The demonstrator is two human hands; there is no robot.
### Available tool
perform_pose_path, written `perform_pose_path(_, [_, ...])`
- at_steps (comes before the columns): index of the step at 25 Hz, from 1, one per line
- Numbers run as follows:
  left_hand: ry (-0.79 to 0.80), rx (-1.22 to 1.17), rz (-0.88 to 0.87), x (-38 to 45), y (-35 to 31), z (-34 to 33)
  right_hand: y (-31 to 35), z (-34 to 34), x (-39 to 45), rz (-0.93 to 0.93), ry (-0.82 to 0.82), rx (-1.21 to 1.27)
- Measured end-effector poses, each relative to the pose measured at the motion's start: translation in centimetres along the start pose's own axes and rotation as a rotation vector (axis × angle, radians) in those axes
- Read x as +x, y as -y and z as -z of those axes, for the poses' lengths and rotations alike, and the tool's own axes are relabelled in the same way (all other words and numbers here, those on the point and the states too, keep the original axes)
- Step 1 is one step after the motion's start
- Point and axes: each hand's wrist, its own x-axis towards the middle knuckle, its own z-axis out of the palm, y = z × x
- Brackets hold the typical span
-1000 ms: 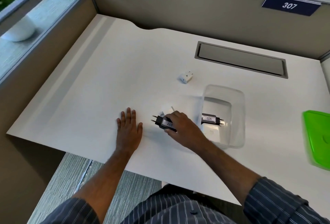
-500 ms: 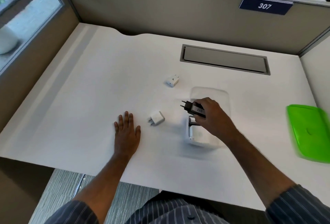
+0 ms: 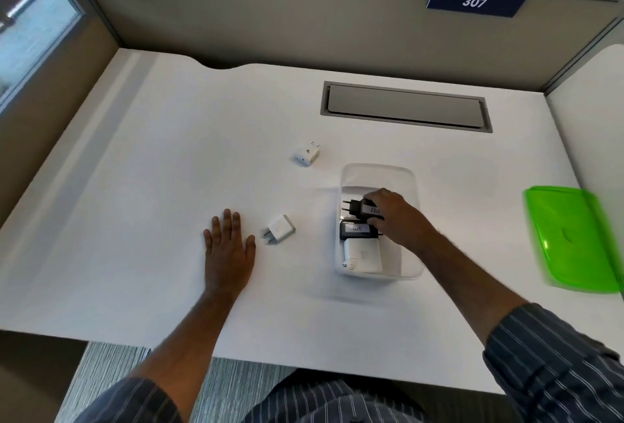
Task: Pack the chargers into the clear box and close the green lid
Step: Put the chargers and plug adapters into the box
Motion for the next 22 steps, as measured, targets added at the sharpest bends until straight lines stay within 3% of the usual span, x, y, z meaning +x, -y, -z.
perform_pose_path(16, [-0.069,-0.018,-0.018,-0.1,0.2,-0.5,-0.7,0.1,2.7,-0.08,0.193,0.054])
perform_pose_path(19, [-0.07,-0.013,-0.013,-0.2,0.1,-0.5,0.4,0.3,2.4,-0.059,0.067,0.099])
perform_pose_path(22, [-0.085,-0.006,-0.012,-0.2,0.1,-0.6,3.4,0.3,2.1,0.06,-0.248,0.207])
